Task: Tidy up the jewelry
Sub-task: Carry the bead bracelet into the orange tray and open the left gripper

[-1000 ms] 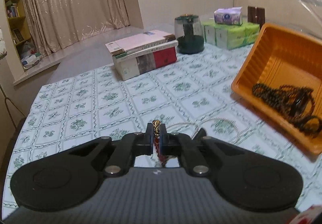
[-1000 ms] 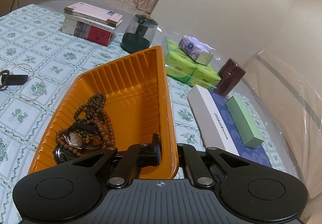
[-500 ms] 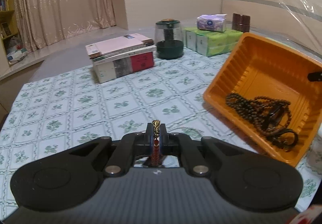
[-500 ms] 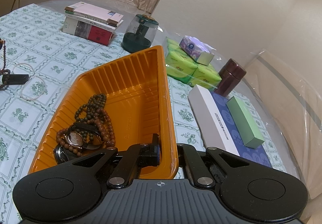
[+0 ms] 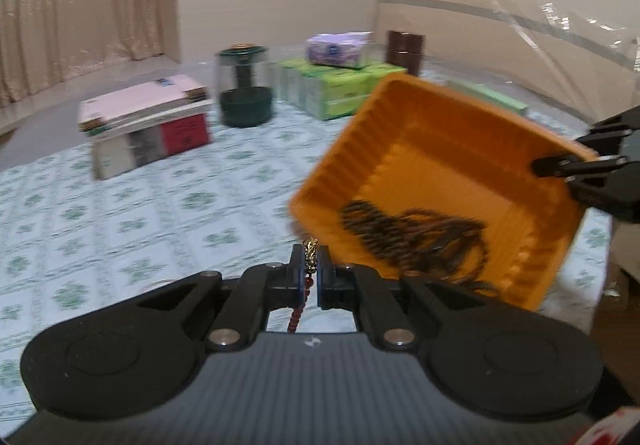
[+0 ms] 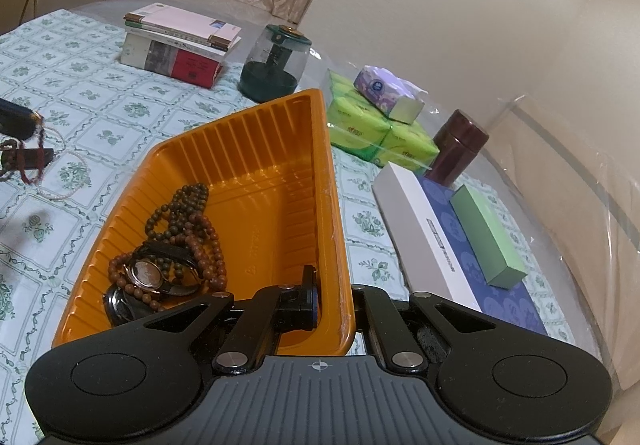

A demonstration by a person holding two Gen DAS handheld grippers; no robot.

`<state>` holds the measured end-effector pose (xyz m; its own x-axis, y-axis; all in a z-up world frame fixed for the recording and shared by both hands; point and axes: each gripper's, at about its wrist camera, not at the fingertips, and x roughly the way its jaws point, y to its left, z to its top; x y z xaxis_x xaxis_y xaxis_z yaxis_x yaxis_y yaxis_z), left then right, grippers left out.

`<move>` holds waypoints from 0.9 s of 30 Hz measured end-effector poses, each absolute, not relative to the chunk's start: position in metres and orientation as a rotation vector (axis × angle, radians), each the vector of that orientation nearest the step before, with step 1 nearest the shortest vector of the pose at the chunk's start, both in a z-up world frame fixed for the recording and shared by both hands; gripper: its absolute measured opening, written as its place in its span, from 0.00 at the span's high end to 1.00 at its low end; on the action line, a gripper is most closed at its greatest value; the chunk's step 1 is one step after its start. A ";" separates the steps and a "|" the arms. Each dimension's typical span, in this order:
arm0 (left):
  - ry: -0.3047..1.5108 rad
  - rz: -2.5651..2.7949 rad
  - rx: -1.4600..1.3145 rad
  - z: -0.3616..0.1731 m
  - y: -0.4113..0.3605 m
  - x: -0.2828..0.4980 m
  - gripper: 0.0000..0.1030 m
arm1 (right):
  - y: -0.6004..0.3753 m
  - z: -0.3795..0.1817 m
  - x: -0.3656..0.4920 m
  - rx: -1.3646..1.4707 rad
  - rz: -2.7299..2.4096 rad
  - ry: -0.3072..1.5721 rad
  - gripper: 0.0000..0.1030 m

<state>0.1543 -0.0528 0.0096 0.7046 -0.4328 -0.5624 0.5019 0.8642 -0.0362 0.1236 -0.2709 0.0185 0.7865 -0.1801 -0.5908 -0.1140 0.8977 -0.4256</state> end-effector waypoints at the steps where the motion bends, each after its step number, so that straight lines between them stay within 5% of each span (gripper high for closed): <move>1: 0.595 -0.541 0.118 0.010 -0.060 0.154 0.96 | -0.271 0.019 0.124 -0.463 -0.037 0.671 0.97; 20: 0.592 -0.767 0.165 0.000 -0.158 0.147 0.96 | -0.272 0.019 0.123 -0.447 -0.033 0.667 0.97; 27: 0.580 -0.741 0.168 -0.003 -0.148 0.146 0.81 | -0.272 0.019 0.124 -0.446 -0.032 0.666 0.97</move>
<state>0.1463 -0.1480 -0.0030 0.5898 -0.5883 -0.5532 0.6786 0.7324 -0.0553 0.1236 -0.2717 0.0190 0.7891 -0.1691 -0.5905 -0.1125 0.9053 -0.4095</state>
